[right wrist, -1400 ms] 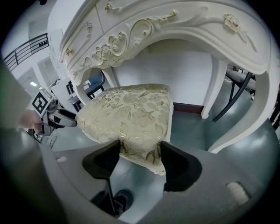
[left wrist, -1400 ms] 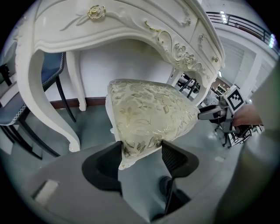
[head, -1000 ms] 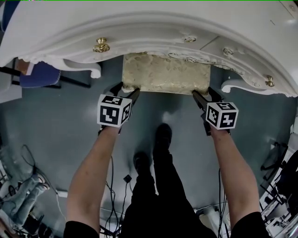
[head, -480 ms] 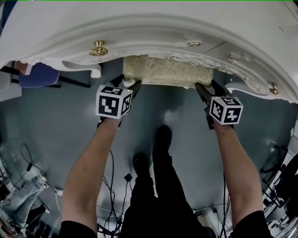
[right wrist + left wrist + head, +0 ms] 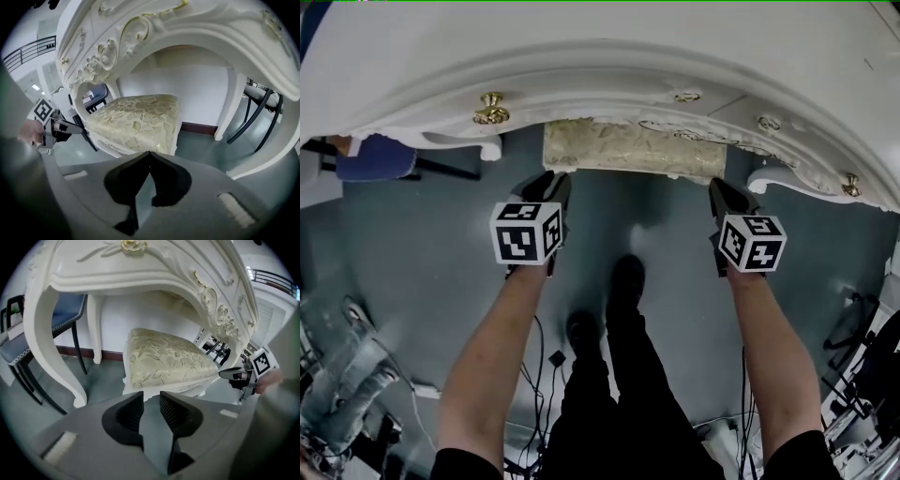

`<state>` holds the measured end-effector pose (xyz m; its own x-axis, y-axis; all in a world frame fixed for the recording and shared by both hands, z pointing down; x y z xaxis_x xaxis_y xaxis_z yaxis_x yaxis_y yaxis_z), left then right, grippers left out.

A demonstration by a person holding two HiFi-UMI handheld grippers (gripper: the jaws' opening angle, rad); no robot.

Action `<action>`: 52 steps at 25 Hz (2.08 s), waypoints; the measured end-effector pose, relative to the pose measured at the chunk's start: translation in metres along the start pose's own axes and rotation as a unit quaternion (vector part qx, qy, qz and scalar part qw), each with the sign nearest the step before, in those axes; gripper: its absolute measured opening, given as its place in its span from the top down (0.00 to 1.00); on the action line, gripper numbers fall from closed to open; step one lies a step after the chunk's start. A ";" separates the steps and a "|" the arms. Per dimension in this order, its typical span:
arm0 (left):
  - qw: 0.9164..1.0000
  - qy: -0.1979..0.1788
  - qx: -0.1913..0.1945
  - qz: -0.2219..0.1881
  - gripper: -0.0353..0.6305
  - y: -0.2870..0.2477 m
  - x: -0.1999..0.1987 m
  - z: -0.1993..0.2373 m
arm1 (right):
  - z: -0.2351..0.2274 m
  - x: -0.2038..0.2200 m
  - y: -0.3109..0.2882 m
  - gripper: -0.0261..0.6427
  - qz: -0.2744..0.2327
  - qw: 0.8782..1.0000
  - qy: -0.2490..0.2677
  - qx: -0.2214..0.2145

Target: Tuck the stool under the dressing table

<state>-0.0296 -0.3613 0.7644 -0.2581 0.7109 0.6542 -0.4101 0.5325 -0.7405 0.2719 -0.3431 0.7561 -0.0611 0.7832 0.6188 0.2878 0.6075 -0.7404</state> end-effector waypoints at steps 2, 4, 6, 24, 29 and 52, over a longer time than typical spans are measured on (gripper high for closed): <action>1.000 -0.018 0.000 0.003 0.76 -0.007 -0.003 -0.002 | 0.001 0.002 -0.007 0.96 0.008 1.000 0.008 -0.001; 1.000 -0.016 -0.004 0.001 0.76 -0.012 -0.010 0.001 | 0.001 -0.001 -0.012 0.96 0.006 1.000 0.002 -0.002; 1.000 -0.007 -0.011 -0.002 0.80 -0.014 -0.013 0.005 | 0.001 -0.003 -0.016 0.96 0.000 1.000 0.003 -0.004; 0.995 -0.053 -0.044 -0.075 0.84 -0.045 -0.054 0.034 | -0.006 -0.049 -0.050 0.96 -0.083 0.996 -0.012 -0.017; 0.995 -0.037 -0.033 -0.082 0.84 -0.047 -0.058 0.034 | -0.010 -0.056 -0.054 0.96 -0.082 0.996 -0.025 -0.010; 0.997 -0.042 -0.049 -0.039 0.79 -0.039 -0.041 0.030 | -0.011 -0.038 -0.045 0.88 -0.058 0.995 -0.076 -0.013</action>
<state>-0.0296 -0.4253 0.7707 -0.3035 0.6264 0.7180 -0.3460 0.6296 -0.6956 0.2716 -0.4022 0.7689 -0.2389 0.7202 0.6513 0.2952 0.6929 -0.6579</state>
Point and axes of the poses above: the fingertips, and each gripper's own axes: y backward along the fingers, z to its left, x out of its underside, the point moved 1 cm from there along y, backward along the fingers, and after that the axes turned 10 degrees about -y, right-handed, at the moved point
